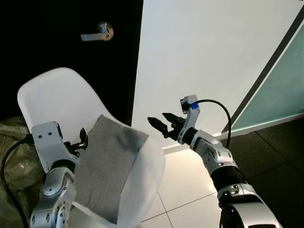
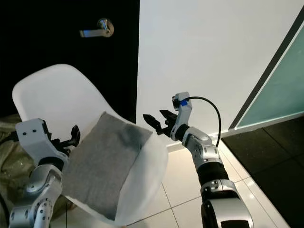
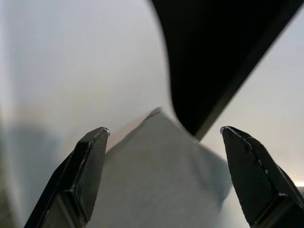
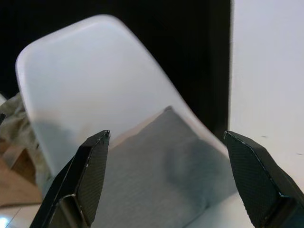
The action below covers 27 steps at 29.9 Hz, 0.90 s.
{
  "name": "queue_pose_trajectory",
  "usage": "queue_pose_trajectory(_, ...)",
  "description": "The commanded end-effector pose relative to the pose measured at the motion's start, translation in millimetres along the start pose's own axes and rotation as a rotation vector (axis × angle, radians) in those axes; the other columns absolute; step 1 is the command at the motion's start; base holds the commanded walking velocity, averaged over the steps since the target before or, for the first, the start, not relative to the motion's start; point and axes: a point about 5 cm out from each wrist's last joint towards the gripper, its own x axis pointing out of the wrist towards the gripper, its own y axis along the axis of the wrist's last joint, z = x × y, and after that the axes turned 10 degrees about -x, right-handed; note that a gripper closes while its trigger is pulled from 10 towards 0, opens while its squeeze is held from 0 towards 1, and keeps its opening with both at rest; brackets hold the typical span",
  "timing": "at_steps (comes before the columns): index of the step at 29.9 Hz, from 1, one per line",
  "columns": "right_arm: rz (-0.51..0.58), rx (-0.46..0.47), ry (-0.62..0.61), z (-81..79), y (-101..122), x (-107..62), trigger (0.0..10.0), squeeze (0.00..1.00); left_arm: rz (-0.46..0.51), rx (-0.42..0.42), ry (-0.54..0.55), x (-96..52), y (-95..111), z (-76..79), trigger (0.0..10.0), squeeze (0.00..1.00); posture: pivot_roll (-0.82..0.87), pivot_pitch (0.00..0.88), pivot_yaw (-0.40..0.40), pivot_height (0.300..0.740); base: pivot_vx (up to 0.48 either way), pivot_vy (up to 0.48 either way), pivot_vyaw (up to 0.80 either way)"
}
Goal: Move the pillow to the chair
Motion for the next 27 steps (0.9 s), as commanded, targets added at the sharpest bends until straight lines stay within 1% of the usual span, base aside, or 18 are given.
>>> queue_pose_trajectory(1, -0.015, 0.003, -0.047, 8.6, -5.7, -7.8, 10.0, 0.0, -0.044, 0.0, -0.056, 3.3, -8.7, 13.9, 10.0, 0.0, -0.11, 0.0, -0.127, 0.694, 0.0, 0.0, 0.0)
queue_pose_trajectory(2, -0.016, 0.004, -0.051, 9.2, -6.5, -8.1, 10.0, 0.0, -0.047, 0.002, -0.06, 3.9, -9.3, 15.0, 10.0, 0.0, -0.11, 0.0, -0.126, 0.699, 0.0, 0.0, 0.0)
queue_pose_trajectory(6, -0.016, 0.005, -0.06, 10.8, -7.9, -8.7, 10.0, 0.0, -0.096, 0.024, -0.08, 5.1, -14.4, 17.6, 10.0, 0.0, -0.11, 0.0, -0.117, 0.714, -0.382, 0.0, 0.0)
queue_pose_trajectory(10, -0.014, 0.006, -0.067, 11.5, -8.1, -8.3, 10.0, 0.0, -0.088, 0.047, -0.123, 6.2, -14.7, 22.6, 10.0, 0.0, -0.11, 0.0, -0.111, 0.729, -0.453, 0.0, 0.0)
queue_pose_trajectory(12, -0.012, 0.008, -0.069, 11.3, -8.3, -8.1, 10.0, 0.0, -0.089, 0.051, -0.142, 7.4, -15.3, 26.0, 10.0, 0.0, -0.12, 0.0, -0.108, 0.739, 0.0, 0.0, 0.0)
queue_pose_trajectory(20, -0.012, 0.007, -0.082, 12.5, -10.3, -9.6, 10.0, 0.0, -0.098, 0.066, -0.149, 8.7, -17.3, 27.2, 10.0, 0.0, -0.12, 0.0, -0.1, 0.74, 0.0, 0.0, 0.0)
queue_pose_trajectory(24, -0.048, -0.003, -0.135, 16.1, -15.7, -10.5, 10.0, 0.0, -0.106, 0.068, -0.149, 7.9, -18.9, 25.8, 10.0, 0.0, -0.12, 0.0, -0.098, 0.74, 0.0, 0.0, 0.0)
queue_pose_trajectory(27, -0.063, -0.001, -0.154, 17.4, -17.9, -10.9, 10.0, 0.0, -0.113, 0.066, -0.143, 7.9, -20.2, 24.0, 10.0, 0.0, -0.12, 0.0, -0.097, 0.74, 0.0, 0.0, 0.0)
